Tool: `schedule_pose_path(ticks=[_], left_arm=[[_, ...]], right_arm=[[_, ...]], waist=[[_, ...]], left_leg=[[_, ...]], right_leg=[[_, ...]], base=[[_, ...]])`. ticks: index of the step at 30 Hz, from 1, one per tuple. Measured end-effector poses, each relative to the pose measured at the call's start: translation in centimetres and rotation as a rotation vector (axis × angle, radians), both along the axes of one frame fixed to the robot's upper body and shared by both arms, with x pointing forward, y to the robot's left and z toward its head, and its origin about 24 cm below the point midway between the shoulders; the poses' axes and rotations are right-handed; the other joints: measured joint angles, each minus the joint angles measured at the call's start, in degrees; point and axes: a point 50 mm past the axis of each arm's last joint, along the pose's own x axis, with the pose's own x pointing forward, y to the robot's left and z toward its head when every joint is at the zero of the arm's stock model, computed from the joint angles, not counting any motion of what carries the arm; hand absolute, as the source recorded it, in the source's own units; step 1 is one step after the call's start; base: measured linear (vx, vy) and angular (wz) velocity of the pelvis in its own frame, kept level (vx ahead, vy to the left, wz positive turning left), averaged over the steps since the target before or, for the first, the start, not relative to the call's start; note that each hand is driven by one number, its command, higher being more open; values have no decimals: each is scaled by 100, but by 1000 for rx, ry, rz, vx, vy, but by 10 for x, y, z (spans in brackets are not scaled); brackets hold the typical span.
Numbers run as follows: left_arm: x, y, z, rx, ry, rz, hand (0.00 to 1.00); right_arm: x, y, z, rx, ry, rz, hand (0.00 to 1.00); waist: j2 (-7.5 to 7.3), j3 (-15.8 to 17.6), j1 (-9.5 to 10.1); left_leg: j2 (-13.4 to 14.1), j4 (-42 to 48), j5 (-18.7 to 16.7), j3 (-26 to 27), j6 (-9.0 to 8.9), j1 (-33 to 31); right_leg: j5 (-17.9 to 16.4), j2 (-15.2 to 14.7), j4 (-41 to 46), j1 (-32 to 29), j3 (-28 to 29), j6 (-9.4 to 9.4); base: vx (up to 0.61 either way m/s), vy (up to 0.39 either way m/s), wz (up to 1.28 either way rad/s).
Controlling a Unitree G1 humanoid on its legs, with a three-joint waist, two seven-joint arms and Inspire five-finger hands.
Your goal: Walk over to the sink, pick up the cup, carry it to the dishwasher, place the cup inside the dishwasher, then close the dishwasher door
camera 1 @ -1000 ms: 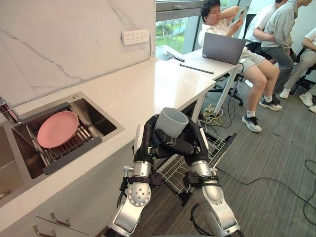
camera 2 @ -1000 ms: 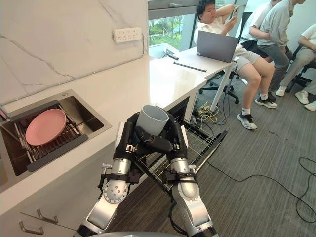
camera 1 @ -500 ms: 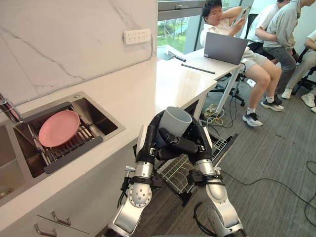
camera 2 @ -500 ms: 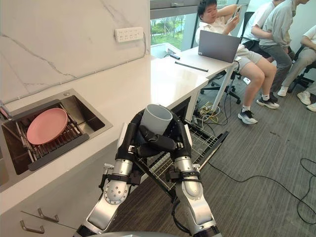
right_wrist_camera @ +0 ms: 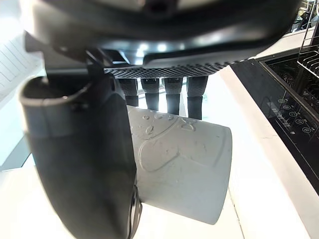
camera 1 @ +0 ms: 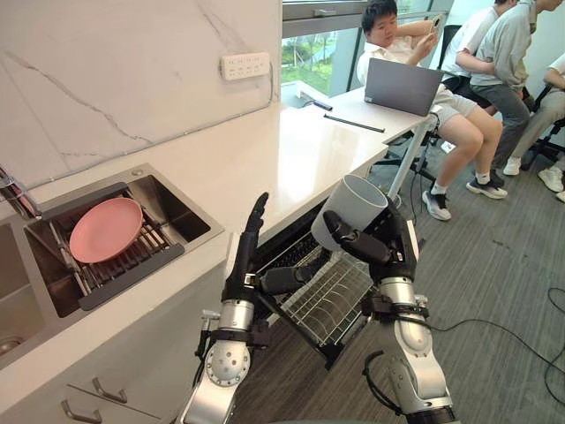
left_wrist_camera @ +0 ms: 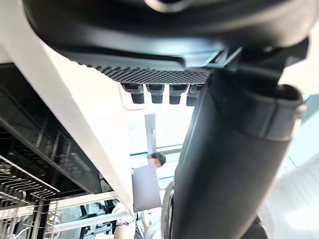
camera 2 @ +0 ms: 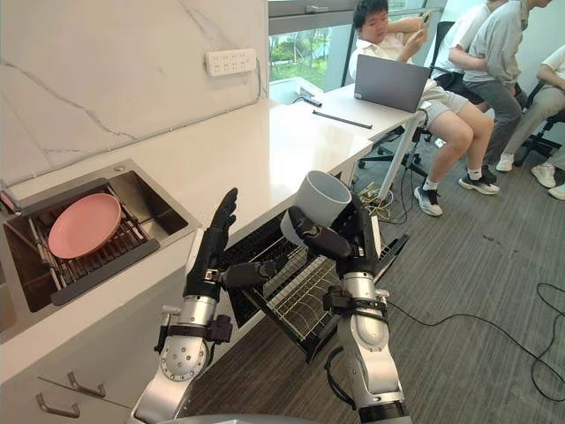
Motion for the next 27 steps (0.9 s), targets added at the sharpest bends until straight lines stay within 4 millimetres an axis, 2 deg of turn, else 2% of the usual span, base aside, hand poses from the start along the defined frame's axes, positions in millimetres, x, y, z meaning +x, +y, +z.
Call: schedule_pose_path(ticks=[5, 9, 10, 13, 20, 27], left_arm=[[-9, 11, -14, -51, 85, 25, 100], [-20, 17, -42, -109, 225, 32, 100], [-28, 19, -60, -140, 319, 28, 100], [-39, 24, -77, -146, 408, 32, 100], [-60, 35, -118, -121, 605, 52, 100], [-93, 57, -162, -85, 848, 148, 100]], right_arm=[[0, -6, 2, 12, -10, -32, 0], [-4, -12, -1, 14, 4, -58, 0], [-7, -15, -4, 18, 15, -75, 0], [-13, -18, -9, 18, 38, -86, 0], [-24, -27, -20, 18, 87, -125, 0], [-31, -34, -36, -1, 157, -149, 0]], waist=[[9, 44, 3], [28, 69, 1], [34, 112, 3], [22, 215, 4], [24, 226, 7], [82, 281, 4]], left_leg=[[-1, -2, -1, -27, -2, 0], [-2, -12, -1, -40, -3, 0], [-2, -18, -2, -51, -4, 0], [-1, -21, -2, -61, -5, 0], [-6, -34, -5, -72, -9, -2], [17, -35, 0, -106, -13, -1]], right_leg=[[-7, -4, 0, 14, -36, 0], [-20, -7, 0, 18, -57, 2], [-31, -8, 0, 22, -73, -1], [-36, -7, -1, 23, -88, -4], [-51, -16, -6, 27, -104, 3], [-63, -21, 8, 37, -137, 11]], base=[[0, 0, 2], [0, 0, 0], [0, 0, 0], [0, 0, 1], [0, 0, 0], [-17, -17, 2]])
